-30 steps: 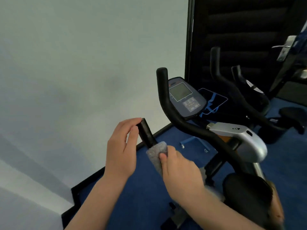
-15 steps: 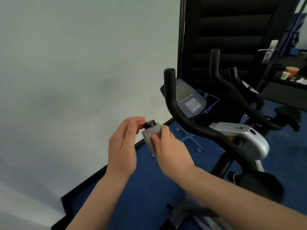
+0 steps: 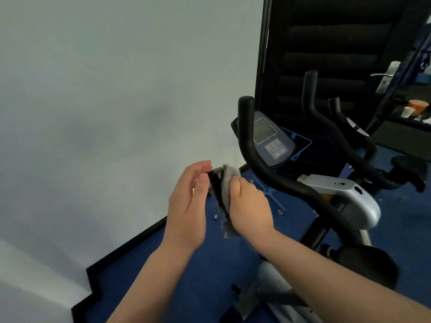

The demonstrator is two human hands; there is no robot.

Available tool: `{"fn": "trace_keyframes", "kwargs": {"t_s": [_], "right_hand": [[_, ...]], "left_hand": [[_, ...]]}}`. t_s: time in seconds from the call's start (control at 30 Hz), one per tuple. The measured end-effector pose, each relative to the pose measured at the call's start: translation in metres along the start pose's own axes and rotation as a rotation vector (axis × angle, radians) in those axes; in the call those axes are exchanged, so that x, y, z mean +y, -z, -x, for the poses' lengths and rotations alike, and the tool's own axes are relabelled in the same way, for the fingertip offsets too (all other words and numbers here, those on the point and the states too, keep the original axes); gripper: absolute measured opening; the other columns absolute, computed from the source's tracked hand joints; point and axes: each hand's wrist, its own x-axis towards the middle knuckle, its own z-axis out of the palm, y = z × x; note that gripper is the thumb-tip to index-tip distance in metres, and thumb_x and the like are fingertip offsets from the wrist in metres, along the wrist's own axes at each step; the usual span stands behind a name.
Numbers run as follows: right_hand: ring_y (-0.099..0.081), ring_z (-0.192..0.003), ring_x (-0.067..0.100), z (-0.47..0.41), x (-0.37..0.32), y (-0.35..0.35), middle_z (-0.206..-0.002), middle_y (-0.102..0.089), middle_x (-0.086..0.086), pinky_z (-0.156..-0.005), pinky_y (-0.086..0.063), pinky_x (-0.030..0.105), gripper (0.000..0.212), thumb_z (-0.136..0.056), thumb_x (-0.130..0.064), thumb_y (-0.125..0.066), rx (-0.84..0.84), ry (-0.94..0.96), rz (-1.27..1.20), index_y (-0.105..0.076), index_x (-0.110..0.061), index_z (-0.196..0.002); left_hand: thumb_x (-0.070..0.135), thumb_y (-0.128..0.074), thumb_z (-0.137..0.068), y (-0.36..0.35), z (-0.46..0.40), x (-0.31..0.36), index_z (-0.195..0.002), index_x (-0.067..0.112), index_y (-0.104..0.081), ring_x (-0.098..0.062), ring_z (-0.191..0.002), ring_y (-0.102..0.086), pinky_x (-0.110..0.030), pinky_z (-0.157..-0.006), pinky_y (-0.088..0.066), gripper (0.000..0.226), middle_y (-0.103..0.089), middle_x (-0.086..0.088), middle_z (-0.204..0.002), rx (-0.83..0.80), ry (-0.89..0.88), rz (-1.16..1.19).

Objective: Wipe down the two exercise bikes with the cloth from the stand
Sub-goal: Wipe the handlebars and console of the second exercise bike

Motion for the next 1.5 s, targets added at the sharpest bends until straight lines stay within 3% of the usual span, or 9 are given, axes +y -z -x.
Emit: {"fn": "trace_keyframes", "kwargs": {"t_s": [0.2,0.3,0.47,0.7,0.87,1.13,1.23,1.37,1.5], "right_hand": [[-0.044,-0.07,0.022,0.02,0.013,0.002,-0.078,-0.033,-0.008,-0.058,-0.029,0.033,0.021,-0.1,-0.03,-0.027,-0.107,-0.005,-0.003,-0.039,-0.017,-0.111],[-0.043,-0.072,0.019,-0.002,-0.009,0.006,-0.095,-0.041,0.0,-0.059,-0.034,0.034,0.025,-0.099,-0.031,-0.033,-0.058,0.048,-0.134,-0.034,-0.013,-0.116],[-0.053,-0.065,0.026,0.0,-0.01,0.004,-0.072,-0.048,-0.006,-0.053,-0.032,0.034,0.035,-0.096,-0.052,-0.026,-0.038,0.012,-0.246,-0.035,-0.018,-0.096],[-0.036,-0.046,0.019,0.027,0.001,-0.001,-0.061,-0.036,-0.007,-0.041,-0.022,0.029,0.044,-0.079,-0.058,-0.011,0.019,-0.013,-0.023,-0.026,-0.018,-0.087],[-0.056,-0.061,0.028,0.056,0.022,0.0,-0.069,-0.05,0.0,-0.052,-0.037,0.034,0.052,-0.084,-0.067,-0.021,0.029,-0.064,0.031,-0.033,-0.017,-0.09],[-0.057,-0.067,0.024,0.068,0.06,0.023,-0.076,-0.052,-0.002,-0.056,-0.043,0.035,0.059,-0.084,-0.066,-0.043,-0.351,0.147,0.085,-0.034,-0.013,-0.109],[-0.059,-0.086,0.029,0.057,0.086,0.044,-0.093,-0.059,0.006,-0.076,-0.049,0.042,0.071,-0.086,-0.064,-0.044,-0.652,0.255,0.114,-0.025,-0.013,-0.132],[-0.045,-0.092,0.019,0.04,0.116,0.066,-0.096,-0.047,-0.005,-0.089,-0.038,0.04,0.048,-0.087,-0.058,-0.049,-0.84,0.466,0.258,-0.038,-0.021,-0.116],[-0.053,-0.104,0.02,0.016,0.131,0.08,-0.112,-0.058,-0.002,-0.094,-0.042,0.039,0.045,-0.085,-0.039,-0.066,-1.008,0.414,0.181,-0.048,-0.031,-0.125]], "left_hand": [[0.026,-0.033,-0.095,0.002,-0.006,-0.001,-0.112,0.022,-0.067,0.008,-0.11,-0.055,-0.001,-0.086,-0.035,0.039,-0.066,0.022,-0.111,-0.077,-0.025,-0.025],[0.028,-0.032,-0.096,0.006,-0.008,-0.001,-0.114,0.019,-0.068,0.004,-0.111,-0.057,-0.004,-0.086,-0.038,0.041,-0.068,0.015,-0.113,-0.113,-0.005,-0.003],[0.029,-0.033,-0.096,0.003,-0.01,0.0,-0.105,0.024,-0.069,0.0,-0.104,-0.059,-0.009,-0.084,-0.041,0.037,-0.068,0.014,-0.105,-0.097,-0.013,-0.033],[0.036,-0.025,-0.098,-0.015,0.002,-0.016,-0.13,0.018,-0.052,-0.007,-0.142,-0.02,-0.02,-0.115,-0.017,0.046,-0.034,0.008,-0.147,-0.243,-0.203,-0.165],[0.034,-0.025,-0.099,-0.02,0.004,-0.021,-0.135,0.014,-0.046,-0.009,-0.144,-0.013,-0.018,-0.115,-0.012,0.047,-0.027,0.008,-0.149,-0.22,-0.232,-0.176],[0.029,-0.024,-0.1,-0.047,0.022,-0.028,-0.136,0.013,-0.047,-0.019,-0.147,0.002,-0.037,-0.119,-0.006,0.045,-0.018,-0.002,-0.157,-0.064,-0.399,-0.547],[0.029,-0.026,-0.101,-0.047,0.023,-0.039,-0.131,0.013,-0.053,-0.024,-0.147,0.0,-0.045,-0.118,-0.01,0.043,-0.028,-0.005,-0.155,-0.073,-0.436,-0.733],[0.027,-0.029,-0.101,-0.044,0.022,-0.043,-0.126,0.013,-0.057,-0.029,-0.146,-0.003,-0.052,-0.115,-0.02,0.04,-0.032,-0.005,-0.153,-0.073,-0.457,-0.861],[0.028,-0.028,-0.101,-0.044,0.025,-0.036,-0.124,0.015,-0.057,-0.03,-0.146,-0.004,-0.055,-0.111,-0.024,0.039,-0.033,-0.002,-0.153,-0.075,-0.42,-0.948]]}}
